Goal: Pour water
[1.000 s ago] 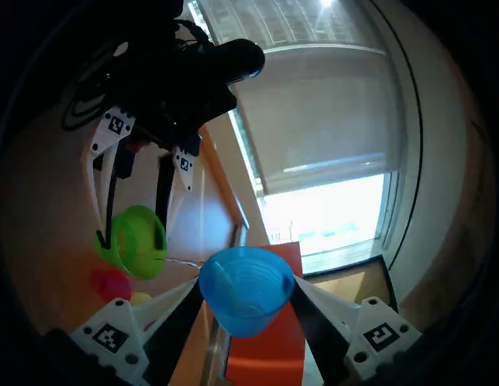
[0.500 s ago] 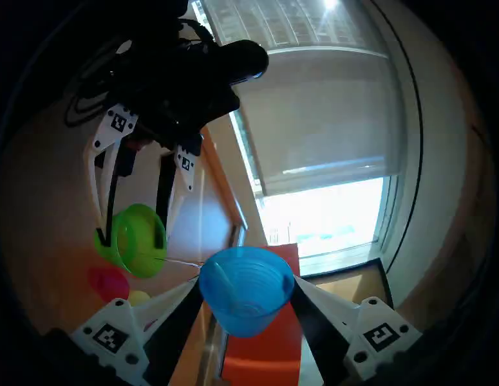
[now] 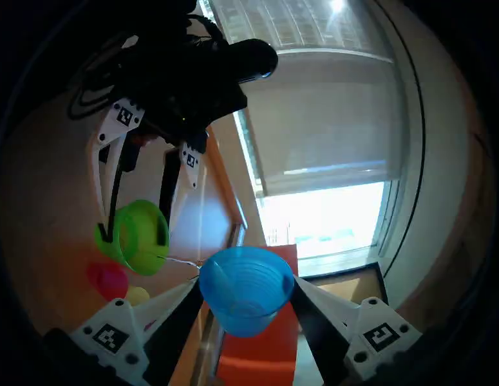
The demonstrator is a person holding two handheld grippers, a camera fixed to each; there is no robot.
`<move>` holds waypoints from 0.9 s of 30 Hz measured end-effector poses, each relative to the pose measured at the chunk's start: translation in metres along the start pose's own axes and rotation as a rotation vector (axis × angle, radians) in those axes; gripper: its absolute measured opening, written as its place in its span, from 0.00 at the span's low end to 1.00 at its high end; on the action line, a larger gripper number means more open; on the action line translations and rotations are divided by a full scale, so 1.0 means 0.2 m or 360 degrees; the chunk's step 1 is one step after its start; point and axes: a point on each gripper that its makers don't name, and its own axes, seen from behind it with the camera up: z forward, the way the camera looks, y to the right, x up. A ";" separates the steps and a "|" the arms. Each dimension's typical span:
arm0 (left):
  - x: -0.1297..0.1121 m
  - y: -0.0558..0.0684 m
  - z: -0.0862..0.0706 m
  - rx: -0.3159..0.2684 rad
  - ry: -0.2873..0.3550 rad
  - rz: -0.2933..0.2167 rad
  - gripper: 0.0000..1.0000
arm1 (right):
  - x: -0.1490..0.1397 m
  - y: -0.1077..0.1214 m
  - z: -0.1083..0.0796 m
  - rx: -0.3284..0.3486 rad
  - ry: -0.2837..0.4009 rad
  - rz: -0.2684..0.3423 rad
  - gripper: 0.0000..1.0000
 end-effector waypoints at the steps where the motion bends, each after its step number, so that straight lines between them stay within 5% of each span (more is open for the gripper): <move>1: 0.00 0.00 0.00 -0.0001 0.0000 0.0000 0.87 | 0.00 0.00 0.00 0.0000 0.0000 -0.0002 0.91; 27: 0.00 0.00 0.00 0.0000 0.0004 -0.0002 0.87 | 0.05 -0.01 0.00 -0.0004 0.0005 -0.0087 0.91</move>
